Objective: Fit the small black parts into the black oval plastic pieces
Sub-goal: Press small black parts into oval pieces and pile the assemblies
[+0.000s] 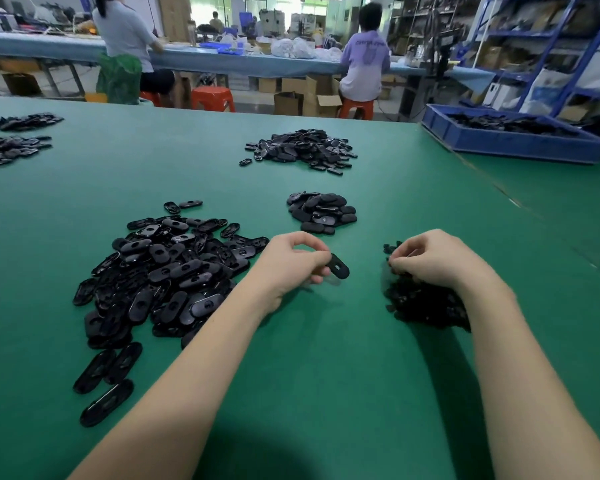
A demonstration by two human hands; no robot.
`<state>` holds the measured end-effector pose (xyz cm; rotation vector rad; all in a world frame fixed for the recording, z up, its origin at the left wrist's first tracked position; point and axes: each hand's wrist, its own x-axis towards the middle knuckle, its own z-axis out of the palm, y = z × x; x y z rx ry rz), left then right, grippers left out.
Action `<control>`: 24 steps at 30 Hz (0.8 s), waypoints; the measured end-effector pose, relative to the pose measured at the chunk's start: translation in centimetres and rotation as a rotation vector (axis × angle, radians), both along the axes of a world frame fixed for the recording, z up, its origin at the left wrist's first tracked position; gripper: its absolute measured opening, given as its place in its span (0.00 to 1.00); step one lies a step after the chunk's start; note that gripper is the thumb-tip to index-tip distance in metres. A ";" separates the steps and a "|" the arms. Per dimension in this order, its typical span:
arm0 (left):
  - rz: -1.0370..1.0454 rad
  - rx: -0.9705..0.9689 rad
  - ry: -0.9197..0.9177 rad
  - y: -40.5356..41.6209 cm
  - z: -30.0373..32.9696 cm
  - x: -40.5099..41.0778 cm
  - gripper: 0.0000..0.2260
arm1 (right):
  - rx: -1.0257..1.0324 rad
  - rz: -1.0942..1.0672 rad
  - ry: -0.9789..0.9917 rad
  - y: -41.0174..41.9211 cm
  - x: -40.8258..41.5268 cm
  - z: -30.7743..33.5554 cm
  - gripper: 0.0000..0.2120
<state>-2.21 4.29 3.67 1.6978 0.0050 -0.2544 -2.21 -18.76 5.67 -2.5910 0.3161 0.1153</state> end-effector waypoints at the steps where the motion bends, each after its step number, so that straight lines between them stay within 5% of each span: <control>1: 0.016 -0.017 0.011 0.0 -0.1 0.0 0.05 | -0.022 -0.015 0.002 0.0 -0.1 0.1 0.04; 11: 0.046 -0.058 0.032 0.2 -0.5 0.3 0.06 | -0.142 -0.121 -0.057 1.0 -0.4 -0.6 0.09; 24: 0.035 -0.082 0.036 0.5 -0.7 0.5 0.04 | -0.227 -0.228 -0.176 1.9 0.2 -2.0 0.04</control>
